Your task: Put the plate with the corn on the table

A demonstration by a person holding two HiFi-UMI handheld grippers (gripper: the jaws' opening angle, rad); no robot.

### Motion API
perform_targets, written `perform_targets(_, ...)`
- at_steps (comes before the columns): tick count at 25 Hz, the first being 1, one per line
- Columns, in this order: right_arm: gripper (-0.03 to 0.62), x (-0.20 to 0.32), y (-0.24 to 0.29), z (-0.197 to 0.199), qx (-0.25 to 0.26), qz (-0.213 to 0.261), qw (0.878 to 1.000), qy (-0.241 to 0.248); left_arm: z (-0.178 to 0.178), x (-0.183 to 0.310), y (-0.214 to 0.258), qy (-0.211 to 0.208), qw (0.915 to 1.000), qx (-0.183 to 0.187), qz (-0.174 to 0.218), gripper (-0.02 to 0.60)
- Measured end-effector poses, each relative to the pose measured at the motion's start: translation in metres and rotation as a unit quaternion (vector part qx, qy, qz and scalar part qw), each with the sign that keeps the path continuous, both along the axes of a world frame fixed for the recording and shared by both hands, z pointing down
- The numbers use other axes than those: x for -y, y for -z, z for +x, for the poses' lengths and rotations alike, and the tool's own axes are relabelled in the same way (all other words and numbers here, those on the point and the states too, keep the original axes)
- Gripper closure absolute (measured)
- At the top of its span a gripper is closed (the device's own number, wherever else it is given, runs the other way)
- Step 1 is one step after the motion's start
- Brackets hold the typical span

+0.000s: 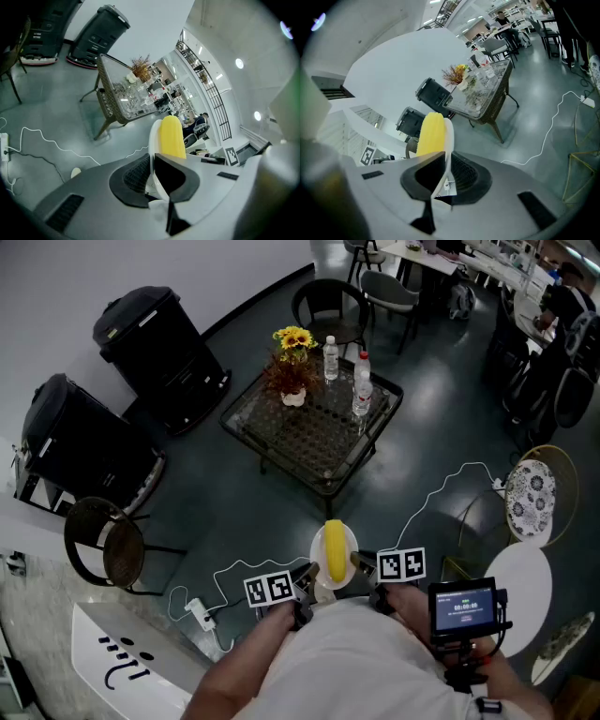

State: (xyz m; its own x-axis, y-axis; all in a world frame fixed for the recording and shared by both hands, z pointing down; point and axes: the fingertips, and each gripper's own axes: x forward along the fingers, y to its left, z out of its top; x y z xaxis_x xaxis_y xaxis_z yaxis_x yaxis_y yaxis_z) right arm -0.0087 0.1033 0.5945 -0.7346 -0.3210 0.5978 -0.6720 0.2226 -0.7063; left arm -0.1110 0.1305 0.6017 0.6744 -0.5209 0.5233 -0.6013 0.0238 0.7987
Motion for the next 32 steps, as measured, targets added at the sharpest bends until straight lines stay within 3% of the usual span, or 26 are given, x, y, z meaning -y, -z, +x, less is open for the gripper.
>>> perform_targets(10,0.543,-0.055,0.010,0.054,0.020,0.000,1.000,0.004,0.053,-0.057,0.016,0.023,0.9995,-0.018,0.006,0.546)
perform_targets(18,0.545,-0.044,0.013,0.051,0.024,0.015,0.999,0.015,0.052,-0.051,0.014,0.041,0.9988,-0.022,0.012,0.546)
perform_targets(32,0.545,-0.041,0.012,0.051,0.034,0.012,0.999,0.010,0.051,-0.047,0.016,0.035,0.9992,-0.009,0.017,0.546)
